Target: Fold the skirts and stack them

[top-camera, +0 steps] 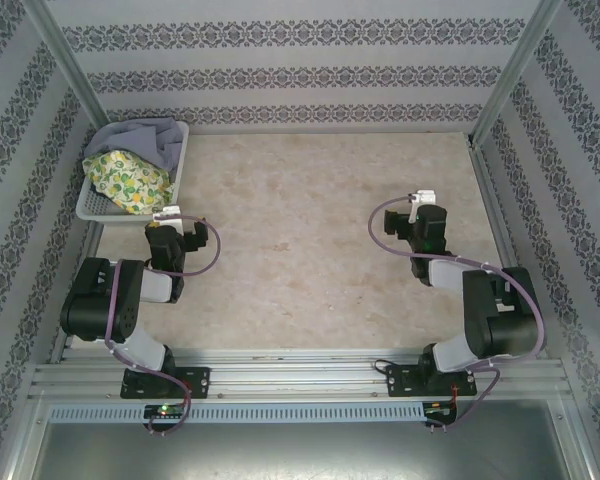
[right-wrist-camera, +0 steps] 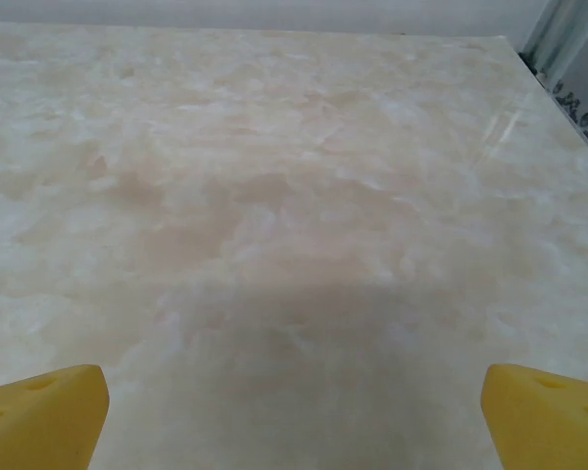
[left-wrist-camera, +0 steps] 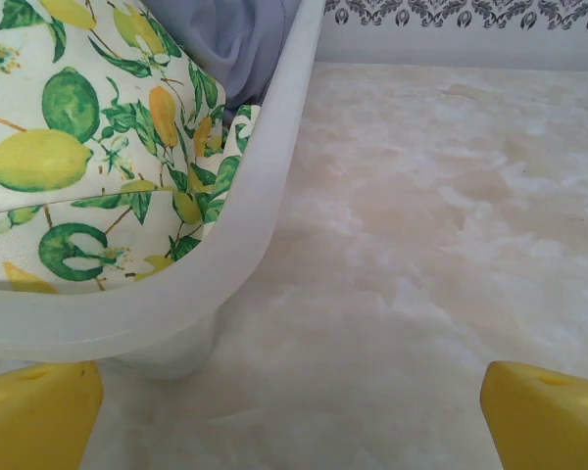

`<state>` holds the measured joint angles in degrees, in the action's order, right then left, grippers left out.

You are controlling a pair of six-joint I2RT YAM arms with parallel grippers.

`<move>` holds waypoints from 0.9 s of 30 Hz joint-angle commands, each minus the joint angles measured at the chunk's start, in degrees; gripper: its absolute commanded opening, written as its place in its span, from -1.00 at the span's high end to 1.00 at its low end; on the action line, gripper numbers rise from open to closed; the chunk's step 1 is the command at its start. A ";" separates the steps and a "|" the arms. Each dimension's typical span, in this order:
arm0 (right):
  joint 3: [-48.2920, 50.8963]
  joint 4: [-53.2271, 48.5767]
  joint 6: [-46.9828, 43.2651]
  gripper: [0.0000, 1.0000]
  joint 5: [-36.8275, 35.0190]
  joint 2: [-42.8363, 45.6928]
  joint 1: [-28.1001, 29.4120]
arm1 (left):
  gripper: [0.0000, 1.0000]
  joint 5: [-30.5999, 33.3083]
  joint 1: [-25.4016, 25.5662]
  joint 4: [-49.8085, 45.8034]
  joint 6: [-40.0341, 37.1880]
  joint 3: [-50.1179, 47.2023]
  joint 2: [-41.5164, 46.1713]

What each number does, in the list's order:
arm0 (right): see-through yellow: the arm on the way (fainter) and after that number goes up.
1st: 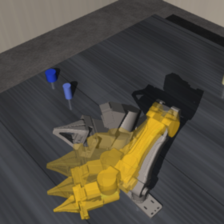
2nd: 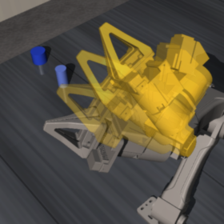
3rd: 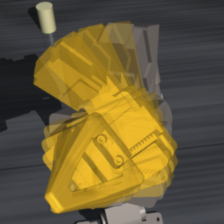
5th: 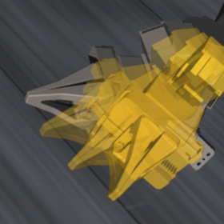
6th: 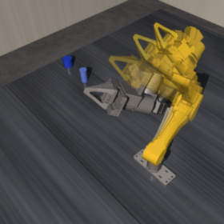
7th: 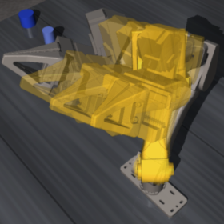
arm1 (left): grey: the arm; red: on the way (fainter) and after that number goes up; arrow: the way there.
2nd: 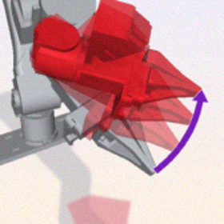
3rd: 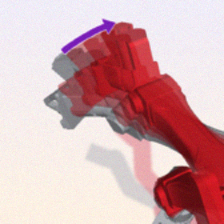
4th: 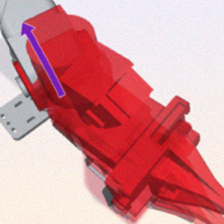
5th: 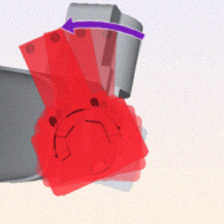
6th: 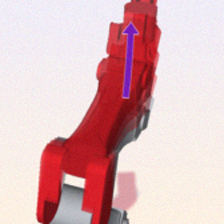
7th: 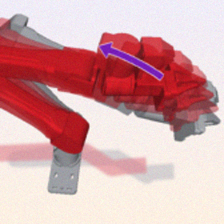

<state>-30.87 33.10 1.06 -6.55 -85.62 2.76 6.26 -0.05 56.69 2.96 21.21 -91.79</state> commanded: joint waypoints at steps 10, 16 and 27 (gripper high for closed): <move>1.17 2.76 -0.67 -0.95 2.14 0.66 -0.13 | -1.00 0.90 0.23 -0.08 -0.59 -0.38 0.73; 1.17 2.76 -0.65 -0.96 2.14 0.68 -0.17 | -1.00 0.86 0.23 -0.02 -0.59 -0.47 0.82; 1.16 2.76 -0.59 -0.96 2.10 0.70 -0.27 | -1.00 0.68 0.23 0.23 -0.57 -0.56 0.82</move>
<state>-30.24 34.15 1.04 -5.41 -85.65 2.74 6.28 -0.05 56.69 2.94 21.19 -91.79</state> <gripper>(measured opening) 0.978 0.998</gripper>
